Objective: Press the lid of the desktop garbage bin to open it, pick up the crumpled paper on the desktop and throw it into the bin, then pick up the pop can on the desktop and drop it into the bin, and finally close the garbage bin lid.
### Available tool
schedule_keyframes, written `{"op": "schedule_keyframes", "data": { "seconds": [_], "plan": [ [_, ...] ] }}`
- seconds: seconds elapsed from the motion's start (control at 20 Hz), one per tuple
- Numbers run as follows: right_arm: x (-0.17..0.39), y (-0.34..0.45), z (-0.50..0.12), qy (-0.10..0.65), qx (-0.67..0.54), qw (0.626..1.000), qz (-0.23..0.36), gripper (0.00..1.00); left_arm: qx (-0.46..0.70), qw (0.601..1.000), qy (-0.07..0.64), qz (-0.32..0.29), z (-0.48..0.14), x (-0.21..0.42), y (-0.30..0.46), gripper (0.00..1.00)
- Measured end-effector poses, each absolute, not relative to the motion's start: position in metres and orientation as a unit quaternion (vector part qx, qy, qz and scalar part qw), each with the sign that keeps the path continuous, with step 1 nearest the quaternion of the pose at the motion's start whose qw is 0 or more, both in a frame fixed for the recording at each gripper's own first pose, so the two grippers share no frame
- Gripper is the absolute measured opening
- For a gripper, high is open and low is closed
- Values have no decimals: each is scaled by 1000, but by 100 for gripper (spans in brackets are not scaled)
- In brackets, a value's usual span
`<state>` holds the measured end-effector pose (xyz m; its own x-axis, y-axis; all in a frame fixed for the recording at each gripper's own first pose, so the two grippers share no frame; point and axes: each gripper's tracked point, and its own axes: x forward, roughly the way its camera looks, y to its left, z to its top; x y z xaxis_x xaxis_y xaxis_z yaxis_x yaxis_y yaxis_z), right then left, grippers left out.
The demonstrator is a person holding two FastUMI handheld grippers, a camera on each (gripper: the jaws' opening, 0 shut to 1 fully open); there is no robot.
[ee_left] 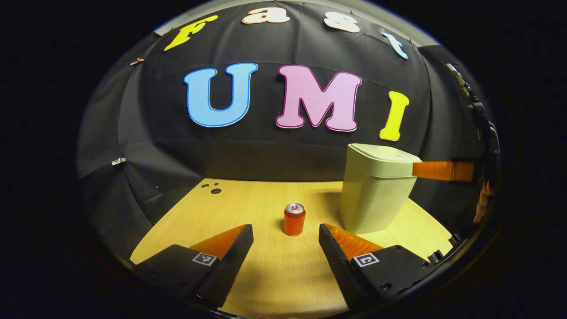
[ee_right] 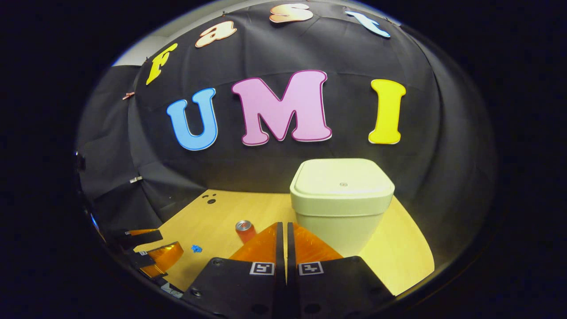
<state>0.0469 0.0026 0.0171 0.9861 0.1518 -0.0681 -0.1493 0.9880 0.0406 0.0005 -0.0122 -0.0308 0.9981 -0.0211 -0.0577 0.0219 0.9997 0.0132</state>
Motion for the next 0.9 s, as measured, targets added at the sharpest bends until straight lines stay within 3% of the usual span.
{"op": "schedule_keyframes", "data": {
  "seconds": [0.45, 0.9],
  "plan": [
    [109, -47, 66, -14, 17, 999, 48, 5, 8, 999, 39, 21, -36, -3, -6, 96],
    [157, -72, 43, 14, -16, 999, 43, 5, 2, 995, 63, 81, -53, -14, 2, 96]
  ]
}}
